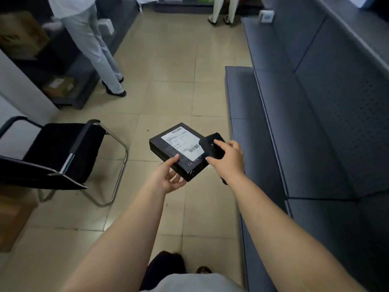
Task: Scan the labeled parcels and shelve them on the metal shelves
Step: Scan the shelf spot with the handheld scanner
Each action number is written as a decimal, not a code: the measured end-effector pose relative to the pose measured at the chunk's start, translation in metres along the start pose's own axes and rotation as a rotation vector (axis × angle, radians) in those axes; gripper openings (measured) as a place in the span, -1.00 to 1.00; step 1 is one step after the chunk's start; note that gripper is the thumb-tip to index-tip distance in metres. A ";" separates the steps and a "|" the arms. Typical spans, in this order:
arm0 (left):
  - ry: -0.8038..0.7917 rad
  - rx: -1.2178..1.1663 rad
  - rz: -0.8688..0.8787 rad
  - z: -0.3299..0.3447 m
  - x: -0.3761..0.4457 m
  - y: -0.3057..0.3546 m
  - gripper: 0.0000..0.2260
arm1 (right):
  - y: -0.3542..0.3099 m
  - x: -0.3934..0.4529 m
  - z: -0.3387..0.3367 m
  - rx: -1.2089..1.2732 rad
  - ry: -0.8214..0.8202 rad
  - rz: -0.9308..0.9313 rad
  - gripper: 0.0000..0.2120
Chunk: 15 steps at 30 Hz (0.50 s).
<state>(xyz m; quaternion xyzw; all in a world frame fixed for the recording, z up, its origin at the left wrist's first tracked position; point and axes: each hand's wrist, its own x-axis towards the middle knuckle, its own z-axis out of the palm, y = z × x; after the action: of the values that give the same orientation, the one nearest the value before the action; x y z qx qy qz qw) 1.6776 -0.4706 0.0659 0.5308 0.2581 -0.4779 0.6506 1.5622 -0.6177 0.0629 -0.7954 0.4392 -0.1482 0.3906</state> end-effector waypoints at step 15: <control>-0.062 0.056 -0.038 0.194 0.244 0.312 -0.73 | -0.110 0.397 0.058 -0.025 0.084 0.046 -0.43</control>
<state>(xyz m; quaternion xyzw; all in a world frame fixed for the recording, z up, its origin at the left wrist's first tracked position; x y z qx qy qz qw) 2.0237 -0.7433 0.0571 0.5289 0.2346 -0.5134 0.6337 1.8865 -0.8788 0.0654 -0.7830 0.4750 -0.1670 0.3652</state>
